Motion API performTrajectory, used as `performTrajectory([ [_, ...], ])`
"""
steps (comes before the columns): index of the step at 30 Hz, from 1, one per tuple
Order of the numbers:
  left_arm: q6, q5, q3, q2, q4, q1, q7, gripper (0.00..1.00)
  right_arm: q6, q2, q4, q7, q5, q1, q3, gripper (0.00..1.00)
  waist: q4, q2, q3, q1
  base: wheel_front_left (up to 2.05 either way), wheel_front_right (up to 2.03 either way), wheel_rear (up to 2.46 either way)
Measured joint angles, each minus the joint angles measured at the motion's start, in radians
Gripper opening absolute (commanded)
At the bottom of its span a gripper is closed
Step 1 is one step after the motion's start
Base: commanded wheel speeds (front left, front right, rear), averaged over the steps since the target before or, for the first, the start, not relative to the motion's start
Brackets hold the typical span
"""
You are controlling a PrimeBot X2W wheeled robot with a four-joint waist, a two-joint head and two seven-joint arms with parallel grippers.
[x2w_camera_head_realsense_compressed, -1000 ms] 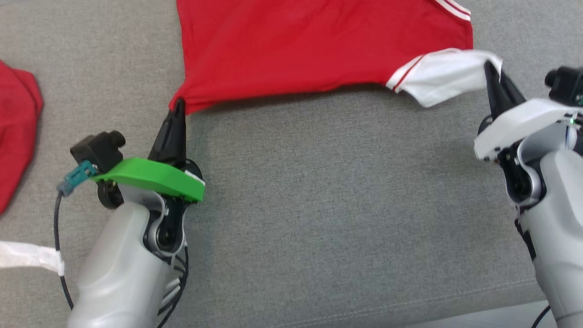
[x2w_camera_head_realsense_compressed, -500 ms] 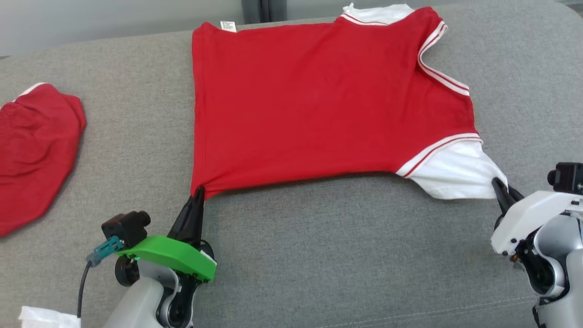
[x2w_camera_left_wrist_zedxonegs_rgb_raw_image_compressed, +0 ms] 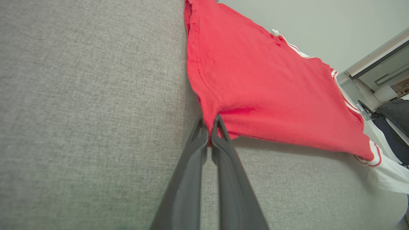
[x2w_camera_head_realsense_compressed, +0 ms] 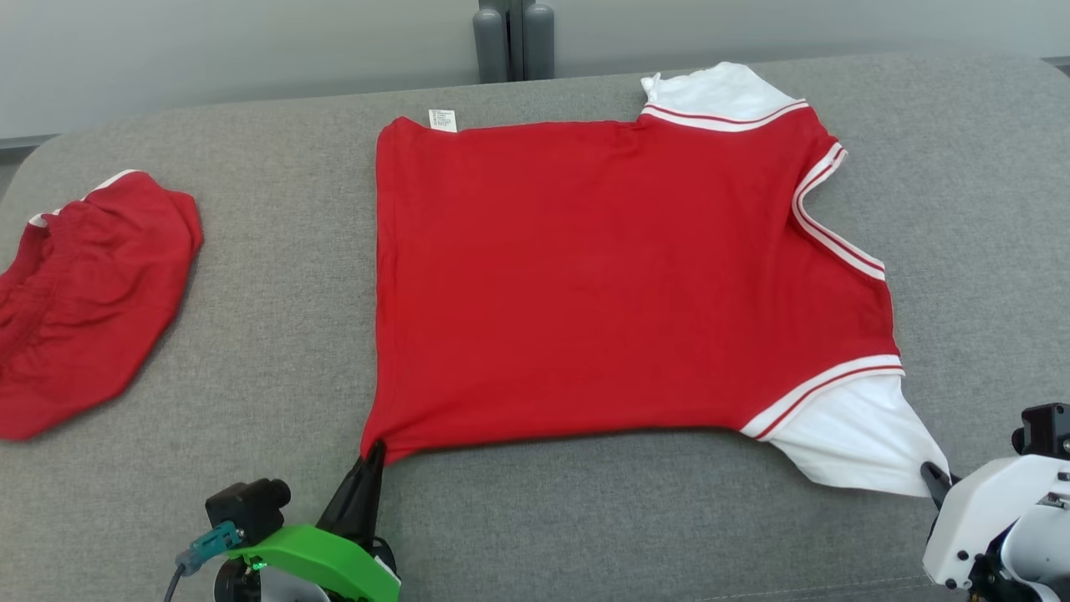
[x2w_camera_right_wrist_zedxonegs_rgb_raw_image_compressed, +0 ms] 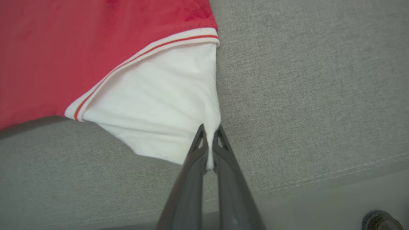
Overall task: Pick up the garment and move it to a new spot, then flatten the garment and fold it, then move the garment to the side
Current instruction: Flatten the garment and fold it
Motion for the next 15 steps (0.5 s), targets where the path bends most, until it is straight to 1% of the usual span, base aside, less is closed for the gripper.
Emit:
performTrajectory([
  [4,0.007,0.012,-0.008,0.009,-0.02,0.027,0.0,0.0,0.0,0.003,-0.036,0.031,0.018,0.039,-0.002,0.0,0.004,0.0,-0.012,0.0,0.0,0.0,0.0],
  [8,0.014,0.016,-0.009,0.022,-0.053,0.035,0.007,0.0,0.0,0.003,-0.079,0.014,0.042,0.041,0.003,0.0,0.003,0.0,-0.016,0.0,0.0,0.0,0.0],
  [13,0.019,0.006,-0.005,0.027,-0.115,0.007,0.046,0.0,0.0,0.002,-0.118,0.003,0.051,-0.043,0.034,0.0,0.001,0.0,-0.011,0.0,0.0,0.0,0.0],
  [15,0.023,-0.001,-0.005,0.029,-0.137,-0.024,0.073,0.0,0.0,-0.012,-0.118,0.007,0.051,-0.097,0.055,0.0,0.0,0.0,-0.004,0.0,0.0,0.0,0.0],
])
